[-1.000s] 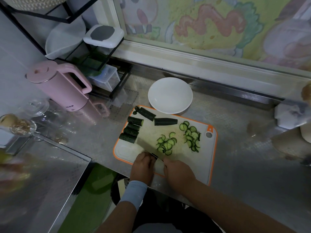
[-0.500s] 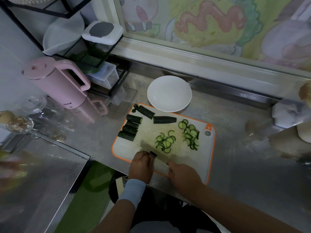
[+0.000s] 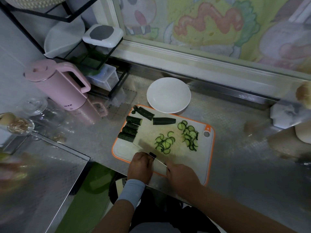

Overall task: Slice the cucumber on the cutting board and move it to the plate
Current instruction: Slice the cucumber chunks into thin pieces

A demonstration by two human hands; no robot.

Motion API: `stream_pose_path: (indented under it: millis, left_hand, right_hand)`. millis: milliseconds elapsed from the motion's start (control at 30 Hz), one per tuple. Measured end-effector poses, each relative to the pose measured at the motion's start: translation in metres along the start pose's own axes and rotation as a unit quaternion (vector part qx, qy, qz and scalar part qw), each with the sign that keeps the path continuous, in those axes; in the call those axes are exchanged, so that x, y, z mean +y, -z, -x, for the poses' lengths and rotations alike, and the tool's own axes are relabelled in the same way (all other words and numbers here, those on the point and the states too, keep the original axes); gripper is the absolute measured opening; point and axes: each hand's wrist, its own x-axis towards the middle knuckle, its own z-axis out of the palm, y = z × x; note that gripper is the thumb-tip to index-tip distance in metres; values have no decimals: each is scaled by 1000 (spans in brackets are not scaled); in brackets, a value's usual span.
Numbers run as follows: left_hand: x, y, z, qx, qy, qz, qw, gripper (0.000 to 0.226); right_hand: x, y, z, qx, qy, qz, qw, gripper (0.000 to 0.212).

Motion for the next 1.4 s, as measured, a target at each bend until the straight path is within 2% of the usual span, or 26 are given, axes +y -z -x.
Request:
stream_pose_path:
  millis: [267,500,633,700,767,833,933,1067,1167,1233,1400]
  left_hand:
    - [-3,-4,0,-19,28,2,999,6]
    - [-4,-7,3,20,41,48,998,6]
    - [-6,-8,2,-3,56,41,998,9]
    - [-8,-6,1,-13,52,40,998,11]
    - [-7,-3,0,-12,24,23,999,3]
    - [-6,-1,0,-11,2,10,1000,9]
    - [-8,-2,0,-8,5,18,1000,11]
    - [-9,-4,2,7,11,34,999,3]
    - [-5,-4,5,31,9,33,999,21]
    - [-6,-7,7,40,9,36,999,29]
    - [-6,-4,5,7,32,43,999,8]
  right_hand:
    - [5,-2,2,-17,-8,4,1000,23]
    - [-3,-5,-16,-31,-12,-10,999,16]
    - [-1,-2,-13,-17,-9,-18,1000,19]
    - [1,-1,-9,-11,-3,-22,1000,23]
    - [4,-1,-3,-7,-3,-24,1000,27]
    - [7,1,1,0,-7,-13,1000,26]
    - [8,5,6,-10,-15,-12,1000,24]
    - [4,5,1,-30,4,3,1000,33]
    - [-1,-5,-9,-25,20,47,998,23]
    - [-5,-12,-16,-26,10,37,999,22]
    - [-10,-5,-22,-22,0,12,1000,20]
